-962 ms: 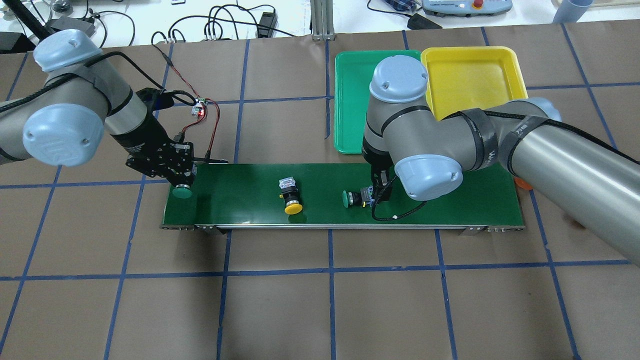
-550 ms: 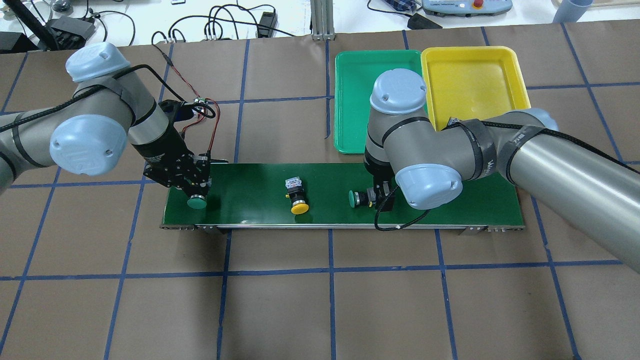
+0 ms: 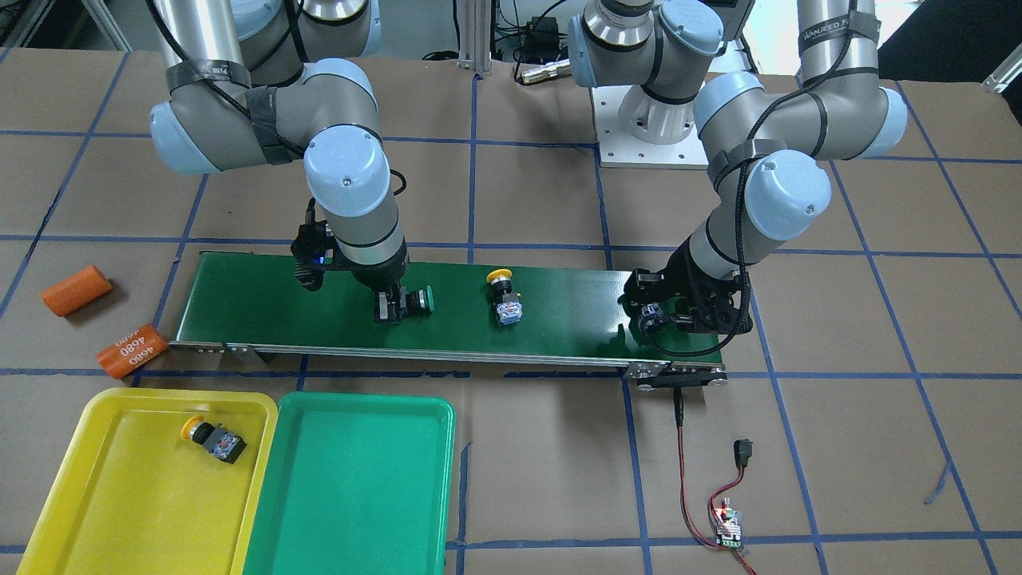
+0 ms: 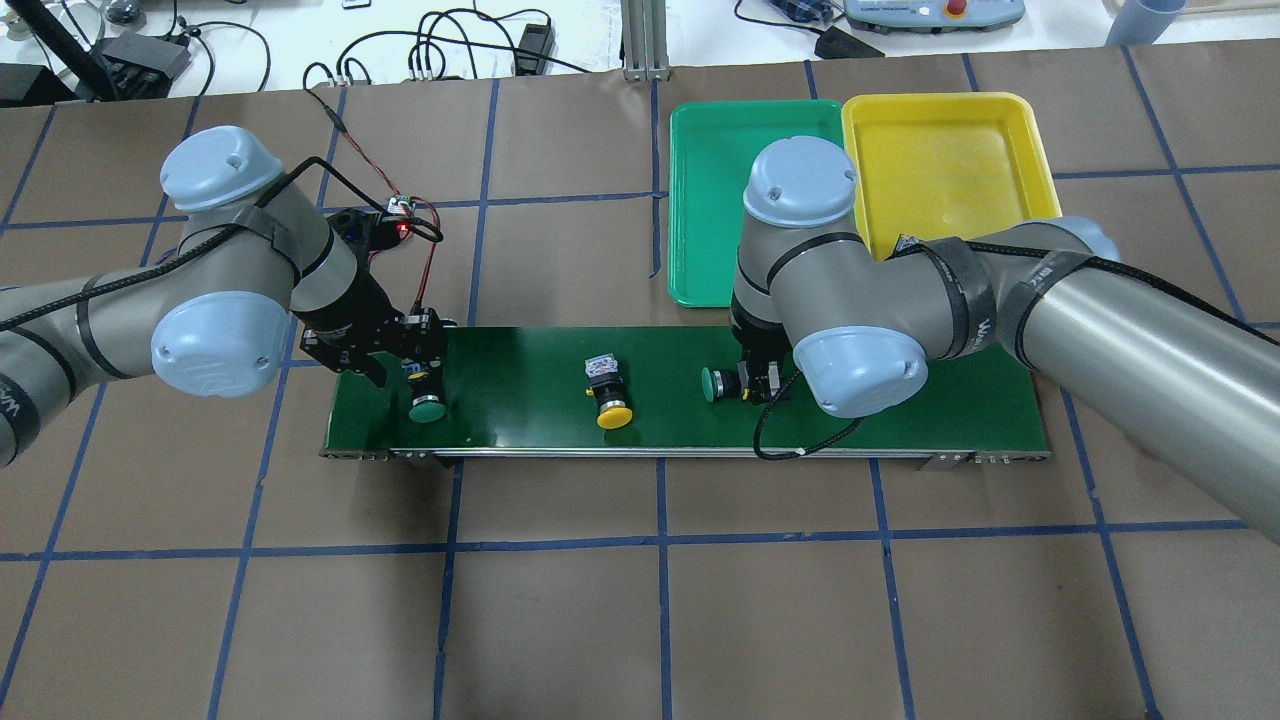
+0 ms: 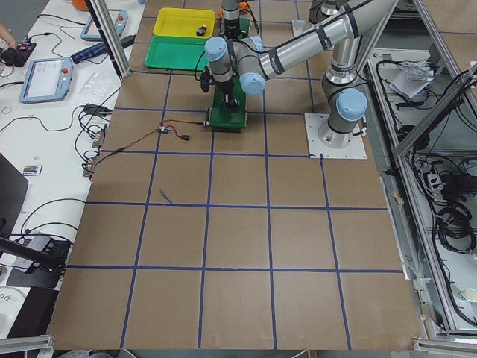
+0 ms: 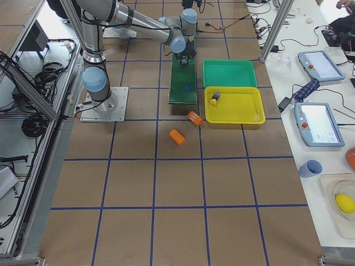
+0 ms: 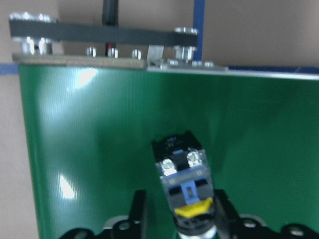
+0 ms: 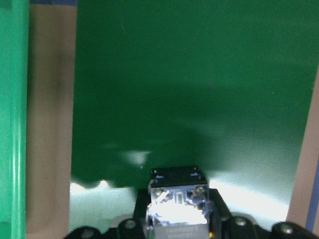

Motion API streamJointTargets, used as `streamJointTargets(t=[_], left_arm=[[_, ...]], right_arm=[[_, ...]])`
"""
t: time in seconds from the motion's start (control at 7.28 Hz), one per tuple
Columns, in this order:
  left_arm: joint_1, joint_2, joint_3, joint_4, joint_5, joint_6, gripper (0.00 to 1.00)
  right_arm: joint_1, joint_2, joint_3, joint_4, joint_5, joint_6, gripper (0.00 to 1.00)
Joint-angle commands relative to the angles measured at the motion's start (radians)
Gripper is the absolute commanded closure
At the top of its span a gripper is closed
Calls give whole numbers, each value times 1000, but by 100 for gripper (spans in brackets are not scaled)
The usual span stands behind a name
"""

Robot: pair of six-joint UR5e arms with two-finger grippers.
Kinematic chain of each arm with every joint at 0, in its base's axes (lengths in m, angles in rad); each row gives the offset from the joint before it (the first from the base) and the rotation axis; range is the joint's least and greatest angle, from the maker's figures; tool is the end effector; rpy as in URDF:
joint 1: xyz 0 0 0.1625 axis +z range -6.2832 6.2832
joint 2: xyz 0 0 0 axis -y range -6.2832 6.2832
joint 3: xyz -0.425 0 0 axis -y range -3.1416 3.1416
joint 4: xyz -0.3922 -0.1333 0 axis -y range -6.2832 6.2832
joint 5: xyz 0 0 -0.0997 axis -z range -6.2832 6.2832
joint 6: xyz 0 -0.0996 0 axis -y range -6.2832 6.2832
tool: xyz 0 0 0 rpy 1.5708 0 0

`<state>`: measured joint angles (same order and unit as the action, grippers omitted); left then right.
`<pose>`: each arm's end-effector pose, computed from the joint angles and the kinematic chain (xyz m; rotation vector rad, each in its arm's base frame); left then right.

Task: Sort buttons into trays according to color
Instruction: 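Place the button on the conveyor with left gripper while right gripper grasps green-capped button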

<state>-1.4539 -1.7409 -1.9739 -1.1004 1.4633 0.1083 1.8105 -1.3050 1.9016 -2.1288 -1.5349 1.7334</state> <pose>-0.0858 -0.5039 0.2599 0.0213 -3.0202 -0.1361 0.2592 -0.4842 0.2489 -2.1259 -2.2948 -0.0801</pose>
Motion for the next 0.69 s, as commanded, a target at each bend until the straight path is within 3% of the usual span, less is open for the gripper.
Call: streamJointTargets(t=[0.0, 0.27, 0.55], left_arm=[[-52, 72, 41, -75, 5, -47, 0], [-57, 99, 201, -296, 43, -96, 0], [-59, 119, 320, -430, 49, -134, 0]], right_arm=[[-14, -8, -45, 1, -7, -44, 100], [-63, 42, -193, -2, -2, -135, 100], [-131, 188, -333, -3, -7, -188, 100]])
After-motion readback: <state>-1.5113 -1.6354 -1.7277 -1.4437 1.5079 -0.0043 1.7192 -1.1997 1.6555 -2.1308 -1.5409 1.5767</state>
